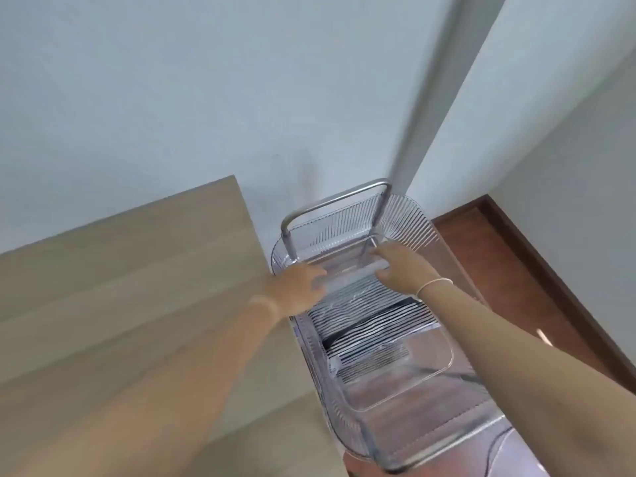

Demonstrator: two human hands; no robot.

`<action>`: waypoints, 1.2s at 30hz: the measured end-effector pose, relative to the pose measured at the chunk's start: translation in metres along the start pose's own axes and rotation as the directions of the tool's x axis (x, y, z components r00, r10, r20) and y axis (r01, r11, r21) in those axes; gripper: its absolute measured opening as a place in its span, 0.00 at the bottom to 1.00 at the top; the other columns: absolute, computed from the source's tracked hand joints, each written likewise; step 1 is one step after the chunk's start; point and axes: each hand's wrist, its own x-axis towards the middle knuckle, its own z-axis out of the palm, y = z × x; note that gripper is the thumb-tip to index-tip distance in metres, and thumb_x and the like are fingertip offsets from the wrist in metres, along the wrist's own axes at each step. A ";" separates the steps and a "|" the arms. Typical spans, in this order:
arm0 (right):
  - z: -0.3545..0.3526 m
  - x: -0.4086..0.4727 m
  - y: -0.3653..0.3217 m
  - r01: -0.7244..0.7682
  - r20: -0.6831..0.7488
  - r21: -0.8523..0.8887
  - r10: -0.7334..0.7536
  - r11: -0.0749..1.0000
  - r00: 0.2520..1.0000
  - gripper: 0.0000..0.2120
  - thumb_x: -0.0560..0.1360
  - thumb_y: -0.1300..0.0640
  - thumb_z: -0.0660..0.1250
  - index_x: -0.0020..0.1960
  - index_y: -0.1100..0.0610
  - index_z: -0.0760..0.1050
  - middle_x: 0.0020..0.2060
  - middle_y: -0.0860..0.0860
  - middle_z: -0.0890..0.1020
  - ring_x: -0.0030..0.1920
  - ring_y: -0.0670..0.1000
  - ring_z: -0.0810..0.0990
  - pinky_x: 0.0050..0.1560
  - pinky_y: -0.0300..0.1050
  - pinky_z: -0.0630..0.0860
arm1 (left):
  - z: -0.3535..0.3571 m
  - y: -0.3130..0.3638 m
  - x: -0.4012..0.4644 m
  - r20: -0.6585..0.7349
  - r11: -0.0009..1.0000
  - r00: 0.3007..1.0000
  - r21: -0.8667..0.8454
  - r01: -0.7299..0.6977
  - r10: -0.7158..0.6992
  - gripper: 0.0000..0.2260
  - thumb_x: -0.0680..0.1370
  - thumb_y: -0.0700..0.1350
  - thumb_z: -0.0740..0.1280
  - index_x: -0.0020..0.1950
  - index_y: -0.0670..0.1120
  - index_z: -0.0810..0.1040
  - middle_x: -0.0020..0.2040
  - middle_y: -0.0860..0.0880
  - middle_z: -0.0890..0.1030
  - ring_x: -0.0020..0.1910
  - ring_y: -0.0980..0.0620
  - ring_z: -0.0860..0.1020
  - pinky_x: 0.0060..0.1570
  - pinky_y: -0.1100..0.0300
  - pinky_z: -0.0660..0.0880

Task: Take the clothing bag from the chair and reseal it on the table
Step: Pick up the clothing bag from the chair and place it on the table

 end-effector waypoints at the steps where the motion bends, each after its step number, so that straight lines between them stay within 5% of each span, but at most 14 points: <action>1: 0.000 0.005 0.002 -0.005 0.011 -0.026 0.005 1.000 1.000 0.23 0.74 0.56 0.60 0.69 0.52 0.66 0.72 0.51 0.65 0.70 0.55 0.65 0.66 0.57 0.68 | 0.002 -0.001 0.005 0.014 1.000 1.000 -0.020 0.024 -0.024 0.20 0.79 0.49 0.59 0.70 0.50 0.66 0.72 0.47 0.67 0.70 0.47 0.66 0.68 0.53 0.62; 14: 0.017 0.048 0.022 0.002 0.108 -0.190 0.019 0.982 0.994 0.19 0.72 0.65 0.59 0.59 0.49 0.74 0.66 0.53 0.72 0.57 0.59 0.77 0.59 0.53 0.75 | 0.041 -0.010 0.050 0.188 0.988 0.969 0.027 0.154 -0.157 0.25 0.78 0.46 0.60 0.74 0.48 0.58 0.74 0.47 0.64 0.67 0.47 0.69 0.62 0.55 0.67; 19: 0.017 0.048 0.027 0.017 0.100 -0.241 0.007 0.970 0.995 0.14 0.73 0.63 0.60 0.54 0.51 0.77 0.63 0.53 0.76 0.53 0.57 0.80 0.58 0.54 0.76 | 0.042 -0.010 0.050 0.117 0.988 0.981 0.005 0.154 -0.154 0.16 0.78 0.43 0.59 0.66 0.47 0.69 0.59 0.46 0.76 0.52 0.48 0.78 0.48 0.56 0.73; 23: 0.003 0.040 0.023 0.000 0.082 -0.245 0.021 0.970 0.996 0.10 0.76 0.59 0.61 0.53 0.51 0.78 0.53 0.53 0.82 0.50 0.56 0.80 0.58 0.53 0.76 | 0.033 -0.008 0.046 0.072 0.994 0.992 -0.016 0.109 -0.108 0.05 0.78 0.39 0.60 0.46 0.44 0.75 0.46 0.48 0.78 0.37 0.54 0.75 0.36 0.64 0.70; 28: -0.022 0.017 0.011 0.038 0.015 -0.306 -0.035 0.951 0.999 0.10 0.77 0.56 0.59 0.52 0.52 0.78 0.46 0.52 0.84 0.45 0.53 0.81 0.53 0.49 0.78 | 0.012 0.000 0.027 -0.009 0.999 0.999 -0.021 0.045 -0.045 0.06 0.78 0.39 0.61 0.49 0.42 0.77 0.50 0.46 0.80 0.49 0.47 0.79 0.53 0.55 0.75; 36: -0.079 -0.041 -0.020 0.001 -0.205 -0.325 -0.071 0.946 0.976 0.10 0.74 0.57 0.59 0.44 0.52 0.79 0.43 0.53 0.84 0.47 0.55 0.78 0.50 0.50 0.75 | -0.047 0.031 -0.018 -0.246 0.992 0.961 0.037 -0.122 0.127 0.06 0.75 0.38 0.63 0.46 0.43 0.80 0.47 0.50 0.81 0.44 0.53 0.77 0.44 0.63 0.68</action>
